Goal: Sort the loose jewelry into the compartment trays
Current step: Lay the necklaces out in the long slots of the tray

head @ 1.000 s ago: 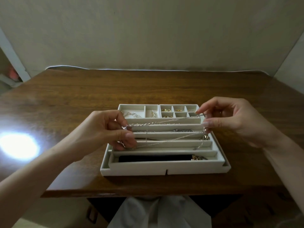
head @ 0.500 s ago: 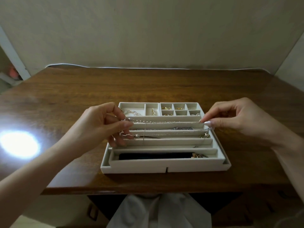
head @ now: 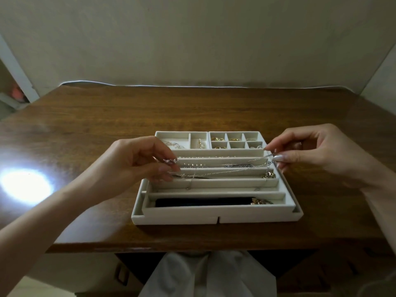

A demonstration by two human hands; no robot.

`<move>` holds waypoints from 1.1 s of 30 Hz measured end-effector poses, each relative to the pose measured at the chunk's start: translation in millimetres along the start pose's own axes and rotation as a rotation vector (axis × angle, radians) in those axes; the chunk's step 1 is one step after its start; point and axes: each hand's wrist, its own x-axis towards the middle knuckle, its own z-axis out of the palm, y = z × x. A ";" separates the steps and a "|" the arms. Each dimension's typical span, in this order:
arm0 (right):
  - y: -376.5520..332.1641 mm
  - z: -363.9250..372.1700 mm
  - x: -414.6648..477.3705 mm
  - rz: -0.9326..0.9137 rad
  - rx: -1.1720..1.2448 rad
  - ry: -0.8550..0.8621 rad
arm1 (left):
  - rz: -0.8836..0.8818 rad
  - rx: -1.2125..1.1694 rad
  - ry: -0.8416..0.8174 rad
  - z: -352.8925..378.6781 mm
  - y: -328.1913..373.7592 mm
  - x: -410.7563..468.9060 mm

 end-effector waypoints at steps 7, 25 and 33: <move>2.5 -4.5 -1.0 -0.030 0.027 -0.038 | 0.249 0.452 -0.192 -10.7 0.0 -2.5; 15.5 -3.3 3.8 -0.062 0.021 -0.155 | 0.545 0.892 -0.206 -3.5 -5.8 -2.5; 19.0 -3.7 4.4 -0.068 0.024 -0.181 | 0.366 0.748 -0.280 -27.7 3.4 -0.4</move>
